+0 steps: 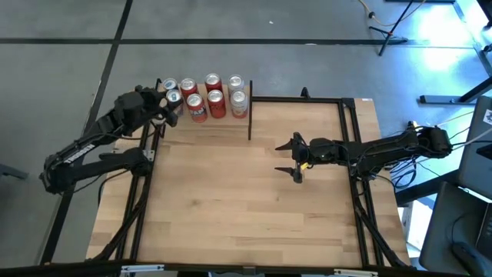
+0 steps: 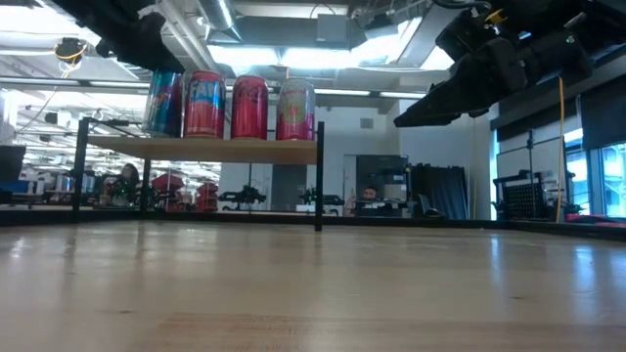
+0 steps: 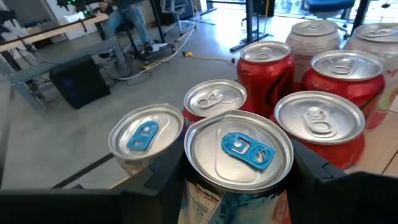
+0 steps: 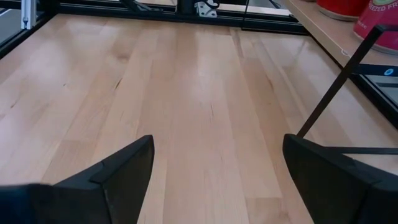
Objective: Place canned beverage on shelf
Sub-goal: Put the blue soda can aligned with the other blue soda can on the shelf, then return to Home Position
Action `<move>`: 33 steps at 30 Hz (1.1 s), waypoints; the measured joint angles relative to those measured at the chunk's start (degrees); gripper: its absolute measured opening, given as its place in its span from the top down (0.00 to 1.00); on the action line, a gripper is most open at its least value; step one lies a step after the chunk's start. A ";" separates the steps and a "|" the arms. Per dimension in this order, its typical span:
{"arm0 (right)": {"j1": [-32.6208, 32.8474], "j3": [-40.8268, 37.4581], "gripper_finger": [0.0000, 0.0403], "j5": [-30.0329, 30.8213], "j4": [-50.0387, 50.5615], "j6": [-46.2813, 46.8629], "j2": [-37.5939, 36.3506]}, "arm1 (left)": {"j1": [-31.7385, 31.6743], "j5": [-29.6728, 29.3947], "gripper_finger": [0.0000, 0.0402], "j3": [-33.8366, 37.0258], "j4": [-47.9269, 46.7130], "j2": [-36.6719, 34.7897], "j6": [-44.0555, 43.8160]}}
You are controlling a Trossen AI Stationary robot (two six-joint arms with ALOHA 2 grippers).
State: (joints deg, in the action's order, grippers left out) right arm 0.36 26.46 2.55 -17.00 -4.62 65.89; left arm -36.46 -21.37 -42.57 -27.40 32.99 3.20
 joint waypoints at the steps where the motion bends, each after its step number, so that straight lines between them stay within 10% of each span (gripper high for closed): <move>1: -0.01 0.00 0.16 0.00 0.01 0.01 0.00 | -0.79 0.50 0.59 0.00 -0.10 0.02 0.02; 33: -0.02 0.00 0.16 -0.60 0.03 0.01 0.00 | -6.33 10.58 0.36 -2.39 0.20 -1.66 -0.02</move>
State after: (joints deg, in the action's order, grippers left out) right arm 0.35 26.46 1.95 -16.97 -4.61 65.89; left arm -42.78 -10.79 -44.96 -27.19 31.33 3.18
